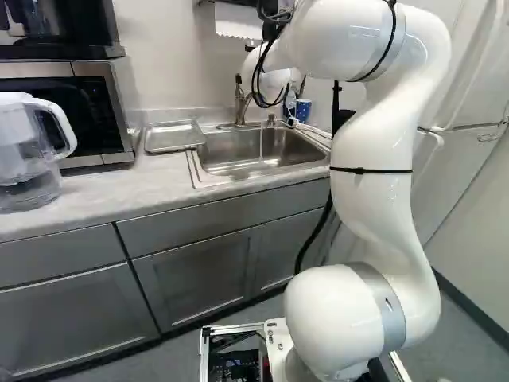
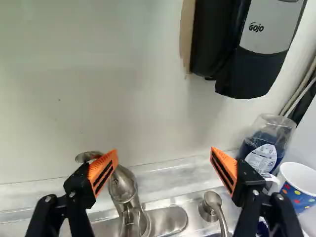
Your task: Rinse the cup and place it in the tray
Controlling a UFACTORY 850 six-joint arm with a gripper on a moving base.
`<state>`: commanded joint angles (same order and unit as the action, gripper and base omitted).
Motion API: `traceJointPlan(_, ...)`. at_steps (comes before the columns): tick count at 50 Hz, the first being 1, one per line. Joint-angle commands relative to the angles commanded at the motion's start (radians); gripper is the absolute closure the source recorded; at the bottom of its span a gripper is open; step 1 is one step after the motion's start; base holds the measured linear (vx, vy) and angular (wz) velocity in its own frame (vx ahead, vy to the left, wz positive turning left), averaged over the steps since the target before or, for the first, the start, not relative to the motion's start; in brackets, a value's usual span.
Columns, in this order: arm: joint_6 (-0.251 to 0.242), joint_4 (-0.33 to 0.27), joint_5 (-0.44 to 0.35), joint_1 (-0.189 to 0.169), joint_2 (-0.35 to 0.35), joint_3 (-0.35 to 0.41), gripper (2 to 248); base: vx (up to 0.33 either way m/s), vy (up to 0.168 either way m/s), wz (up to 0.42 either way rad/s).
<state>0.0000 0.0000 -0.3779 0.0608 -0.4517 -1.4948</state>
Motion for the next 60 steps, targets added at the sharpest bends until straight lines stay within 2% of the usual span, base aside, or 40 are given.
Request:
traceJointPlan(21,0.0,0.0,0.0,0.001,0.022,0.027,3,0.0,0.0,0.0)
traceJointPlan(60,0.0,0.0,0.0,0.006,0.217,0.254,3,0.0,0.0,0.0)
